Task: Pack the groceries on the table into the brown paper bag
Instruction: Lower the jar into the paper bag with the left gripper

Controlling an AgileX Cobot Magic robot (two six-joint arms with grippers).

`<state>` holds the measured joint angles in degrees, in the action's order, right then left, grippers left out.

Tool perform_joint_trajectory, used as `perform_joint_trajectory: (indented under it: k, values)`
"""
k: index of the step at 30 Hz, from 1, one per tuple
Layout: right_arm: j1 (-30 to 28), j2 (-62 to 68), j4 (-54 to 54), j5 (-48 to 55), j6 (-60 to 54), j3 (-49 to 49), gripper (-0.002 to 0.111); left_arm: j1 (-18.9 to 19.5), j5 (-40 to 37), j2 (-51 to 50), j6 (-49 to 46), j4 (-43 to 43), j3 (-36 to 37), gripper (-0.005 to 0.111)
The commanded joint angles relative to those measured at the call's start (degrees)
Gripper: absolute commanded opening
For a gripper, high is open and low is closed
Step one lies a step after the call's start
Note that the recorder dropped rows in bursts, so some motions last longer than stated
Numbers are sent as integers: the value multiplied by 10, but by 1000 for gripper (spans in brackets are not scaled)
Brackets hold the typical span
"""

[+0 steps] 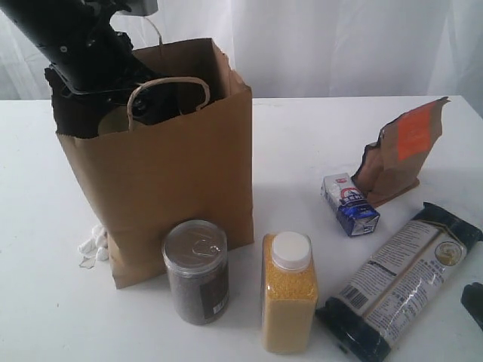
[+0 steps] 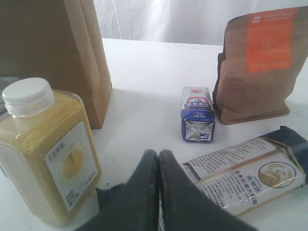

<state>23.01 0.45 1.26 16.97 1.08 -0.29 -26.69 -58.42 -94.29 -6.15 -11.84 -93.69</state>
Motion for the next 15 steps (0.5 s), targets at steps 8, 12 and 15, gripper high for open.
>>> perform_joint_trajectory:
  k: [8,12,15]
  values:
    - [-2,-3,150,-187,163,3,0,-3,-32,12,-1,-10,-1,105]
    - [-2,-3,172,-332,270,3,0,-3,-34,12,-1,-10,-1,105]
    - [-2,-3,172,-382,281,3,0,-3,-44,12,-1,-10,-1,105]
